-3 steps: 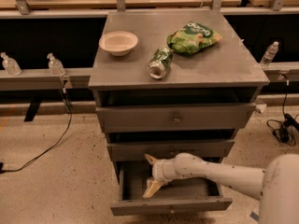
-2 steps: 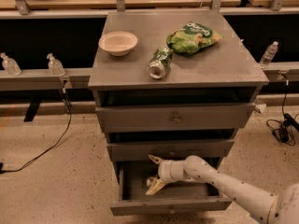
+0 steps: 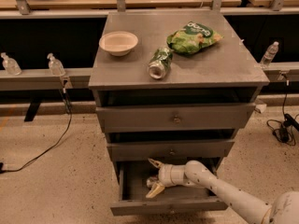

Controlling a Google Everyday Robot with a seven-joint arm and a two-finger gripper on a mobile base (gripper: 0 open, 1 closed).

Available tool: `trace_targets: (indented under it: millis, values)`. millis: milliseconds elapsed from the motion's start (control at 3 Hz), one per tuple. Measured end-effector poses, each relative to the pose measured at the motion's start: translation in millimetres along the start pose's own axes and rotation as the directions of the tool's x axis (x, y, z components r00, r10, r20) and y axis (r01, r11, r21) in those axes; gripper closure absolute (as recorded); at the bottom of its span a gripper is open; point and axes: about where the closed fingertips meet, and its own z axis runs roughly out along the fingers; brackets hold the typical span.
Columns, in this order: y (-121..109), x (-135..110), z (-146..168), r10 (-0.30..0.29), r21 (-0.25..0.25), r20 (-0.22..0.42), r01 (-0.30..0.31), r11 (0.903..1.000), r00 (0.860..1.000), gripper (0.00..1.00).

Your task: Pick 7up can from bottom drawer and place on counter

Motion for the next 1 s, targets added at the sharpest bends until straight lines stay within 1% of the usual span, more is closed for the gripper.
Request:
trace_targets:
  millis: [333, 667, 1000]
  values:
    - [7, 10, 9, 0.006, -0.027, -0.047, -0.007, 0.9996, 0.999, 0.15]
    - [21, 33, 21, 0.005, -0.074, -0.123, -0.015, 0.9972, 0.992, 0.39]
    - [32, 57, 29, 0.003, -0.097, -0.175, -0.020, 0.9951, 0.984, 0.62]
